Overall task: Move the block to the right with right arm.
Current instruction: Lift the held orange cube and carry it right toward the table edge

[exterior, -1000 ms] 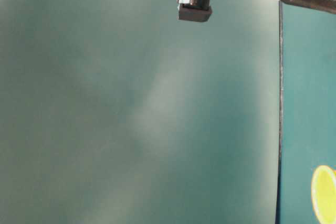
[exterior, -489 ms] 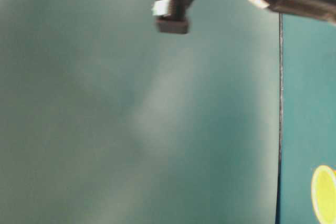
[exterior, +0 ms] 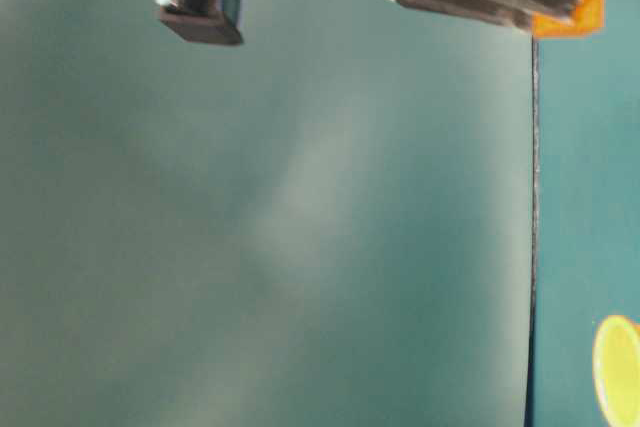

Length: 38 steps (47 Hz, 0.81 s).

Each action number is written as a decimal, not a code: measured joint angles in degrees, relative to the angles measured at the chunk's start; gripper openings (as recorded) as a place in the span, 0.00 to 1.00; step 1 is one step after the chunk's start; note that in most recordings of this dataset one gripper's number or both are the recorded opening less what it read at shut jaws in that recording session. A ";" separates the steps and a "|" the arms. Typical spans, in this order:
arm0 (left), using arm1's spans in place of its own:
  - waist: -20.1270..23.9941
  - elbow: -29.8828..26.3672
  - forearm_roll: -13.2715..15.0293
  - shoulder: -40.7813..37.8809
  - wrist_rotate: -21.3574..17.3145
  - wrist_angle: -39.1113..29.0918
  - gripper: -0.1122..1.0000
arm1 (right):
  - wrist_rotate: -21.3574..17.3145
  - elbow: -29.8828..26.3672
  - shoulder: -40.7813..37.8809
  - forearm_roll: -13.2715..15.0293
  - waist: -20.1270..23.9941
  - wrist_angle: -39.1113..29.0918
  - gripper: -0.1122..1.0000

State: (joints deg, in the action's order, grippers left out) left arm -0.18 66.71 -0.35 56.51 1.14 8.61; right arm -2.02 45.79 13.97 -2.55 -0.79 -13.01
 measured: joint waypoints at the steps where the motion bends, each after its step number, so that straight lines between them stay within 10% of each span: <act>1: 0.09 0.00 0.00 0.09 0.09 0.00 0.10 | 0.00 0.00 0.44 -0.09 -0.09 -0.44 0.46; 38: 0.09 0.00 0.00 0.09 0.00 0.00 0.10 | -0.18 7.47 26.02 -0.09 0.00 -18.28 0.46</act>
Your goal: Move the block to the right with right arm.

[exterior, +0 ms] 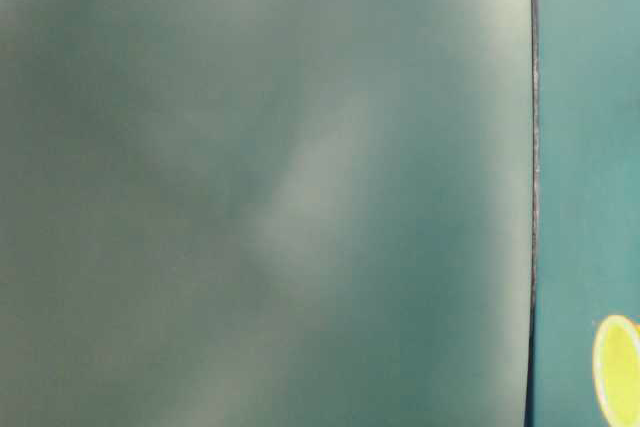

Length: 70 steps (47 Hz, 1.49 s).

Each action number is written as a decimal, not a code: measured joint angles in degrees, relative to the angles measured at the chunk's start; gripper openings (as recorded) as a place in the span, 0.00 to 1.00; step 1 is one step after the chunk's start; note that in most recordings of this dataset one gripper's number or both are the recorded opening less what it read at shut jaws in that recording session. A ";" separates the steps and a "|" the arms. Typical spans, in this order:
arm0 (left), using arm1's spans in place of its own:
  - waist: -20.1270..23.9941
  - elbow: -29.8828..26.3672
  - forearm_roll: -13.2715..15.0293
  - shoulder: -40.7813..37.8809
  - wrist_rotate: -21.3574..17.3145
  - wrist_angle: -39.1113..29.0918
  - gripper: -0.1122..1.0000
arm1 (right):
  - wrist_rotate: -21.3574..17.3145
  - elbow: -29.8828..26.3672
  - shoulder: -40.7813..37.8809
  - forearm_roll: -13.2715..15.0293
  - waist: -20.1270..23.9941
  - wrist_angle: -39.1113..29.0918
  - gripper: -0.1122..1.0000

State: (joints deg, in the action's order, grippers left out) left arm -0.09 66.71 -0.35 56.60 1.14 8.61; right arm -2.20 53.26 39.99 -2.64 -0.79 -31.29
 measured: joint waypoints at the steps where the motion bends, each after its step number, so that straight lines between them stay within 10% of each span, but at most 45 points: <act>1: 0.00 0.00 -0.09 -0.09 0.00 0.00 0.10 | -0.09 0.09 1.05 0.00 0.00 -1.23 0.46; 70: 0.00 0.00 0.00 -0.18 0.00 0.00 0.10 | -4.75 4.66 28.74 -0.35 0.09 -29.71 0.46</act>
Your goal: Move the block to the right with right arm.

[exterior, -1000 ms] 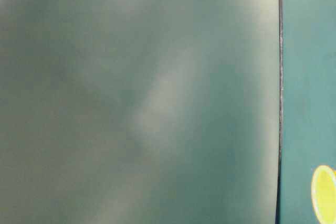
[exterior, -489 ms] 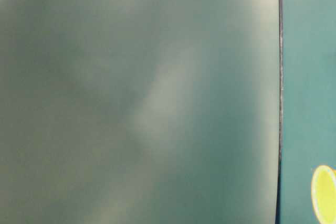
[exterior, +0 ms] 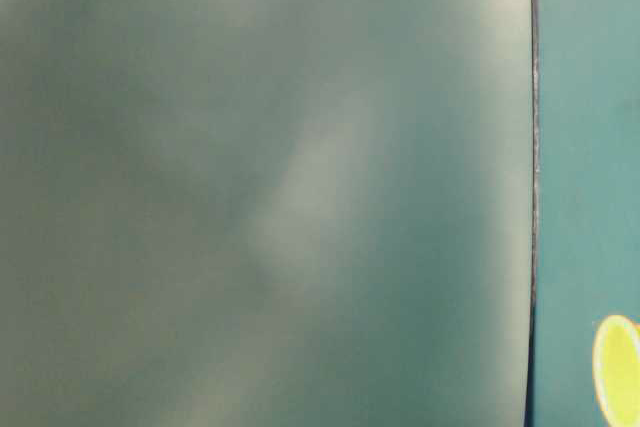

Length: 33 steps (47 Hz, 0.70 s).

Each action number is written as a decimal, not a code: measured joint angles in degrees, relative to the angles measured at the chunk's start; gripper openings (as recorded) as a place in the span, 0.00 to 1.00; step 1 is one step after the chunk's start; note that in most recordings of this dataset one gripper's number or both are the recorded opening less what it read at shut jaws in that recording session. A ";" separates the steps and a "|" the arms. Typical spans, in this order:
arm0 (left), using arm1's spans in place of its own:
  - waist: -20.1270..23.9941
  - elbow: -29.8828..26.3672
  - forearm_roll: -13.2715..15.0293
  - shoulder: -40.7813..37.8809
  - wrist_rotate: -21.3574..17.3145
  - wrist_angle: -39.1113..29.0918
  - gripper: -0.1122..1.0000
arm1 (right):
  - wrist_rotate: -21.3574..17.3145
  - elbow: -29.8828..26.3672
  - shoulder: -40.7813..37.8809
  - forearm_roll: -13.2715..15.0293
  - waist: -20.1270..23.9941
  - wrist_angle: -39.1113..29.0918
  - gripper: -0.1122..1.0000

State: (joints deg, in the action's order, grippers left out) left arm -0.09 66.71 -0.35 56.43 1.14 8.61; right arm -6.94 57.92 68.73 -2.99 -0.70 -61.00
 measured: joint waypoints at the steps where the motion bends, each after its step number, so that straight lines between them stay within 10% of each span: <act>1: 0.00 -0.09 -0.09 0.00 0.00 0.09 0.10 | 0.00 0.09 0.09 0.00 -0.09 -0.18 0.46; 33: 0.00 0.00 0.00 0.00 0.00 0.00 0.10 | 0.00 1.14 1.58 0.00 0.00 -0.35 0.46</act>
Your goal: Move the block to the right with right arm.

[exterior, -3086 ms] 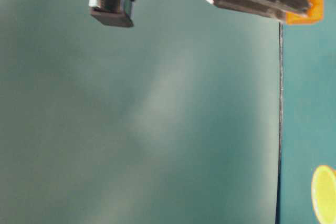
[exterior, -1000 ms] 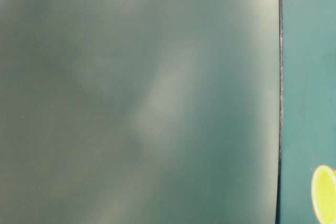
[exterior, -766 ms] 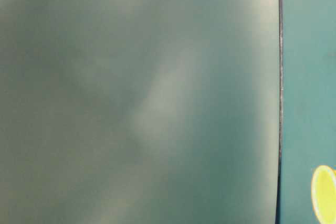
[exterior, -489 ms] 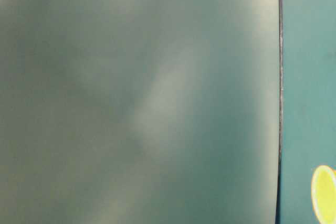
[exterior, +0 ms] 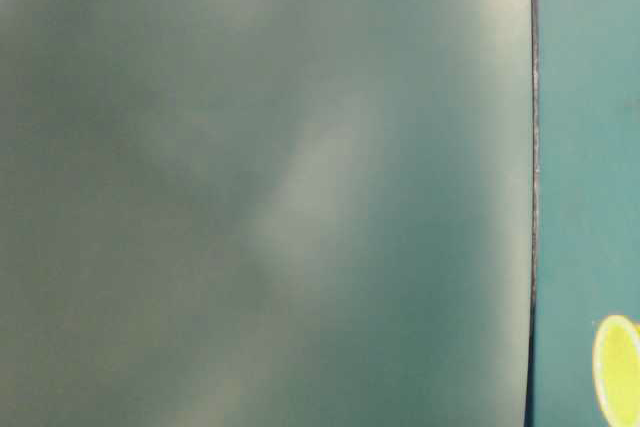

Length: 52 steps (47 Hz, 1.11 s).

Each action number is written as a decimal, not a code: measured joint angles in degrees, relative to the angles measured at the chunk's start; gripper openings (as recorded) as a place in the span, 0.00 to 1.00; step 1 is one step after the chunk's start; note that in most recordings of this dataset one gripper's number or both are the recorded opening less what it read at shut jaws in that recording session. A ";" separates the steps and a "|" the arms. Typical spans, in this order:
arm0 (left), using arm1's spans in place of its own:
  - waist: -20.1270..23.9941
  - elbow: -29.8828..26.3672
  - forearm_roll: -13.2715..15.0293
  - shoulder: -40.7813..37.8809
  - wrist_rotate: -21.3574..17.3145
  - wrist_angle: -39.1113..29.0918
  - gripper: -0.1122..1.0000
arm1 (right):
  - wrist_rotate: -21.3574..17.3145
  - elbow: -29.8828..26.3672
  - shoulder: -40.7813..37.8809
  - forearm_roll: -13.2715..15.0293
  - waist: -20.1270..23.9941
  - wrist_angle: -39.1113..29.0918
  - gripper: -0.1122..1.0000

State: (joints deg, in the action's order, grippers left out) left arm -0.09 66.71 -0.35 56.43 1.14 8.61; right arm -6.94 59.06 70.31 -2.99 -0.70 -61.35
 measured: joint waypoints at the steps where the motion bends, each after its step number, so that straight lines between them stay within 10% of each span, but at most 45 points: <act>1: -0.09 0.00 -0.09 0.00 0.00 0.00 0.10 | 0.00 0.00 0.00 0.00 0.00 -0.09 0.46; 52: 0.00 0.00 0.00 0.09 0.00 0.00 0.10 | 0.00 -0.09 0.00 0.62 0.00 0.00 0.46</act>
State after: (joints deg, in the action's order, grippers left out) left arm -0.09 66.71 -0.35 56.51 1.14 8.61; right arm -6.94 58.97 70.31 -2.37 -0.70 -61.35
